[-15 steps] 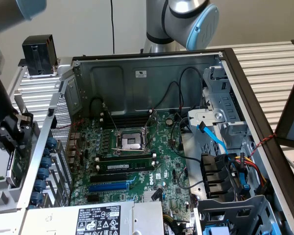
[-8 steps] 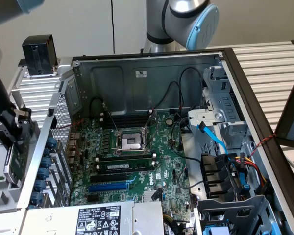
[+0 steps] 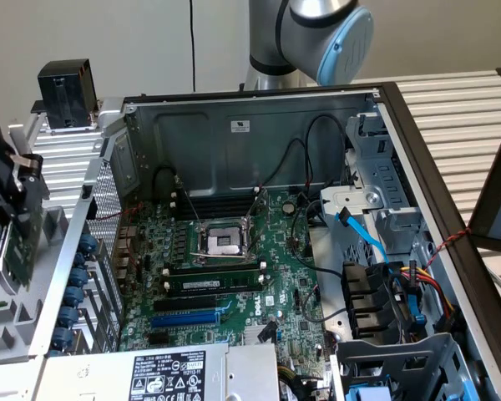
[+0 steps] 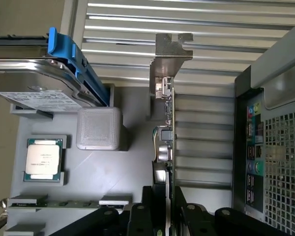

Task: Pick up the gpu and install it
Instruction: 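Pick up the gpu and move the gpu toward the slot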

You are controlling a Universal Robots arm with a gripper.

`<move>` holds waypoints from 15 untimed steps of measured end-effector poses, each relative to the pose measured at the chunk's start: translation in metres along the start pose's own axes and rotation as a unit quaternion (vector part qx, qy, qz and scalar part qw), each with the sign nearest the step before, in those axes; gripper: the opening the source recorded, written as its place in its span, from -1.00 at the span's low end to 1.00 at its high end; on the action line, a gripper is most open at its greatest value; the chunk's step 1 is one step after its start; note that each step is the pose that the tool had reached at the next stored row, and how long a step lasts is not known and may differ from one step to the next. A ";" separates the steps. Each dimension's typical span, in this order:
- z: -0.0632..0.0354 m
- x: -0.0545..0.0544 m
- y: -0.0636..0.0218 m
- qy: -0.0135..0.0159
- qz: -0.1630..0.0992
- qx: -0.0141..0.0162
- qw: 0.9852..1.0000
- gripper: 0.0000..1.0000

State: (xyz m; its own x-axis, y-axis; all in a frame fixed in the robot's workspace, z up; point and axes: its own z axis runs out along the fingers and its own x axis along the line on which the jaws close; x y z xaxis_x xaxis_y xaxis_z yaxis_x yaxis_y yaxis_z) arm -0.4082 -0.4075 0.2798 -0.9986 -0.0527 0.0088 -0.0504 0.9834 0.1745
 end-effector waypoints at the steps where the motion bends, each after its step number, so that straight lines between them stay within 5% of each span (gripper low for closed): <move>1: -0.0046 0.000 0.0004 0.000 0.000 0.000 1.000 -0.46; 6: -0.0278 -0.003 -0.0012 0.001 0.000 0.000 1.000 -0.46; 15: -0.0719 -0.029 -0.0123 0.004 0.001 0.000 1.000 -0.46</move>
State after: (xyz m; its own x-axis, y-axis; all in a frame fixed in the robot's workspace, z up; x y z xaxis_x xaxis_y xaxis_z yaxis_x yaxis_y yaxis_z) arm -0.3775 -0.4306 0.3482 -0.9985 -0.0527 0.0171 -0.0489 0.9834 0.1750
